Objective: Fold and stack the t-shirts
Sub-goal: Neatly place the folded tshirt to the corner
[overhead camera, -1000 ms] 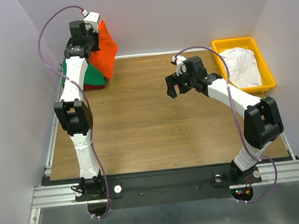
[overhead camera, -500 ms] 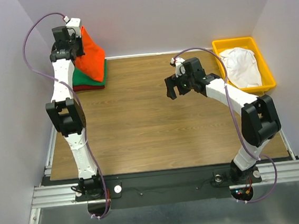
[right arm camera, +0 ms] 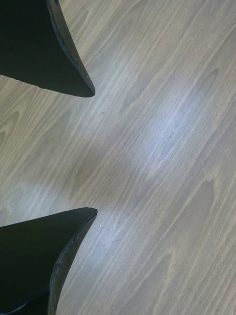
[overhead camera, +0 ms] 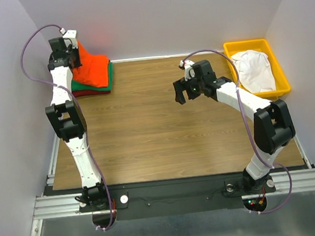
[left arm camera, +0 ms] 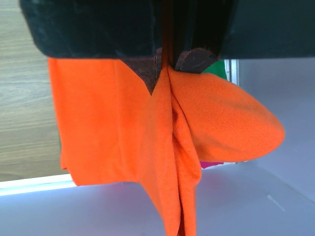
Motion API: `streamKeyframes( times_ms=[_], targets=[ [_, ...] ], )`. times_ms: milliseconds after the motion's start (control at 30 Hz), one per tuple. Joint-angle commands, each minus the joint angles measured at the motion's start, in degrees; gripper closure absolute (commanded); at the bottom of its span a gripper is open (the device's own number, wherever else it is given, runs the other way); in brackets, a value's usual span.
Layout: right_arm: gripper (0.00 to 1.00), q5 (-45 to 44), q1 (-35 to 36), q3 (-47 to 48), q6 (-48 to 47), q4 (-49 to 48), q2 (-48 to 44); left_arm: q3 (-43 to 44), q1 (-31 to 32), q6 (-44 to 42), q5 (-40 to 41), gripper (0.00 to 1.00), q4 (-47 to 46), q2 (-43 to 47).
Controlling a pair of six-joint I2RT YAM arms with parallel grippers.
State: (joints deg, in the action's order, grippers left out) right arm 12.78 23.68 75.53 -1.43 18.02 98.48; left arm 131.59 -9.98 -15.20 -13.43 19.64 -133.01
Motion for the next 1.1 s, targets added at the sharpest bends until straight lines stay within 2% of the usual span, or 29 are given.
streamKeyframes(
  times_ms=[0,33,100,133,333,500,633,667,700,733,900,1067],
  targets=[
    [0.01,0.76,-0.04,3.31,0.38,0.08,0.93,0.77,-1.53,-2.11,0.68,0.99,-2.85,0.30],
    [0.01,0.76,-0.04,3.31,0.38,0.17,1.01,0.86,-1.62,-2.37,1.21,0.95,-2.68,0.03],
    [0.01,0.76,0.05,3.57,0.38,0.26,1.19,1.39,-2.32,-2.73,3.05,0.77,-2.76,-0.49],
    [0.01,0.85,-0.04,3.75,0.55,0.35,1.19,2.26,-2.94,-2.99,4.45,0.62,-2.42,-0.84],
    [0.00,0.85,-0.04,3.84,0.73,0.52,0.75,6.31,-4.61,-5.53,8.41,0.31,-1.18,-0.06],
    [0.00,0.76,-0.04,3.22,0.55,0.52,-0.04,4.82,-5.75,-8.00,8.07,0.30,-0.04,3.89],
    [0.00,0.23,-0.04,2.70,0.46,0.44,-0.83,2.01,-6.02,-7.83,3.51,0.28,1.89,8.20],
    [0.00,-0.20,-0.04,2.52,0.55,0.44,-1.18,0.52,-6.11,-6.87,2.19,0.26,2.76,10.29],
    [0.00,-0.38,-0.04,2.09,0.47,0.44,-1.62,-0.27,-6.02,-6.51,0.79,0.12,3.21,11.53],
    [0.00,-0.56,-0.13,1.82,0.46,0.52,-2.58,-0.98,-6.11,-5.46,-2.88,0.04,4.69,13.72],
    [0.00,-0.30,-1.88,0.06,0.81,0.79,-6.53,-5.11,-5.67,-1.59,-13.88,0.03,7.43,20.94],
    [0.00,2.42,-6.80,-3.09,3.08,1.84,-12.15,-10.10,-1.55,-1.24,-11.62,0.03,11.56,28.32]
  ],
)
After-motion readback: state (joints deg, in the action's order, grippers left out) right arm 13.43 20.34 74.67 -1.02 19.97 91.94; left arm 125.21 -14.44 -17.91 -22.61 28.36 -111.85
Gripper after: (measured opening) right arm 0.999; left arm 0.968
